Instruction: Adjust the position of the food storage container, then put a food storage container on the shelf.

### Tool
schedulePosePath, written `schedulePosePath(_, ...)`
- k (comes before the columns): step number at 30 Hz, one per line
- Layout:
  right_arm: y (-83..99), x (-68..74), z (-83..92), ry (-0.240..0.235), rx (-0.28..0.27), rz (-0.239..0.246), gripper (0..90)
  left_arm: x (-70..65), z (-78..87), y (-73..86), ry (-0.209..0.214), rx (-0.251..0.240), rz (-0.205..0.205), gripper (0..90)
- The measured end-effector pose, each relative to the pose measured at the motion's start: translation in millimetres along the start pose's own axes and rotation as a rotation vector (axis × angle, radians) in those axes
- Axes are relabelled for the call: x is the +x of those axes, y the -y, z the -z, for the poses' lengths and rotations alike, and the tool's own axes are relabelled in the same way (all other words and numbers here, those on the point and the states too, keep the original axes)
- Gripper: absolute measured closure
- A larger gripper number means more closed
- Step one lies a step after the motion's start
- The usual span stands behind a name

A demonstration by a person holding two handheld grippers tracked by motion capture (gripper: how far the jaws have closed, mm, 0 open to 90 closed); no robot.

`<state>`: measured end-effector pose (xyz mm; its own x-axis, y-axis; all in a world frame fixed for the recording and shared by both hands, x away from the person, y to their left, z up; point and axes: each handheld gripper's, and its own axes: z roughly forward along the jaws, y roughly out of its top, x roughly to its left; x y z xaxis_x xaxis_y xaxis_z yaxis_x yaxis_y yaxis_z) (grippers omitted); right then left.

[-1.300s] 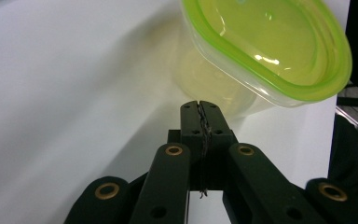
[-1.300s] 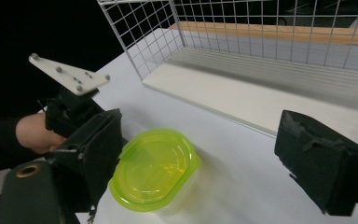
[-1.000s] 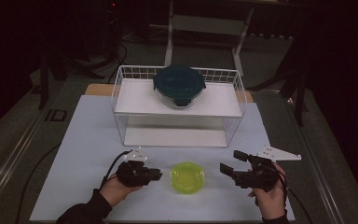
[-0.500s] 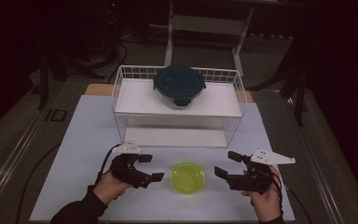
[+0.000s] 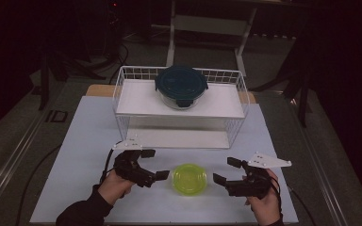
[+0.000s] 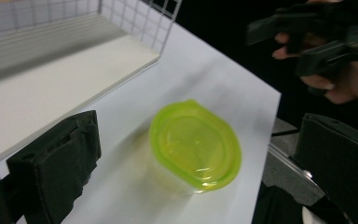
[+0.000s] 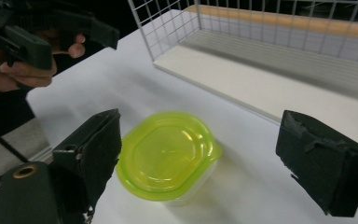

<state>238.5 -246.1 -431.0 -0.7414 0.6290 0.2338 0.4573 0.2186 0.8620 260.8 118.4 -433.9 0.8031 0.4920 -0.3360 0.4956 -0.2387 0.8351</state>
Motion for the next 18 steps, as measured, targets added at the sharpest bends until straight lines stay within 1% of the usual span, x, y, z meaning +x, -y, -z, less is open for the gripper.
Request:
schedulePosePath(1,0.6,-0.4,-0.7,0.001,0.004,-0.002,13.3,-0.7,-0.4,-0.2,0.007,-0.001,-0.003,0.0)
schedulePosePath(3,1.6,-0.2,-2.2,0.007,0.01,-0.01,13.1,-1.2,-1.8,0.2,0.002,-0.004,-0.001,0.0)
schedulePosePath(5,2.1,-0.3,-3.1,0.009,0.016,-0.012,12.9,-1.1,-2.4,0.4,0.007,-0.006,0.0,0.0)
schedulePosePath(6,2.6,-0.7,-3.9,0.006,0.023,-0.017,12.3,-1.0,-3.7,0.4,0.02,-0.01,0.007,0.0)
schedulePosePath(8,4.5,-1.6,-6.1,0.004,0.044,-0.029,12.5,-1.4,-5.7,0.1,0.03,-0.012,0.018,0.0)
schedulePosePath(10,5.5,-3.6,-7.2,-0.009,0.057,-0.062,13.7,-2.7,-8.3,0.3,0.037,-0.005,0.019,0.0)
schedulePosePath(12,6.4,-5.9,-7.8,-0.009,0.063,-0.084,13.8,-3.2,-11.5,1.7,0.045,0.007,0.026,0.0)
schedulePosePath(13,6.9,-6.9,-8.0,-0.011,0.066,-0.092,14.0,-3.0,-14.0,3.3,0.046,0.015,0.042,0.0)
schedulePosePath(14,7.6,-8.7,-8.4,-0.012,0.067,-0.112,14.6,-2.4,-15.7,4.4,0.047,0.022,0.057,0.0)
schedulePosePath(17,9.5,-11.7,-10.2,-0.018,0.085,-0.154,18.5,3.4,-21.5,9.1,0.06,0.04,0.129,0.9)
schedulePosePath(18,10.5,-13.2,-11.3,-0.022,0.091,-0.171,19.8,5.3,-23.7,11.0,0.051,0.047,0.152,3.1)
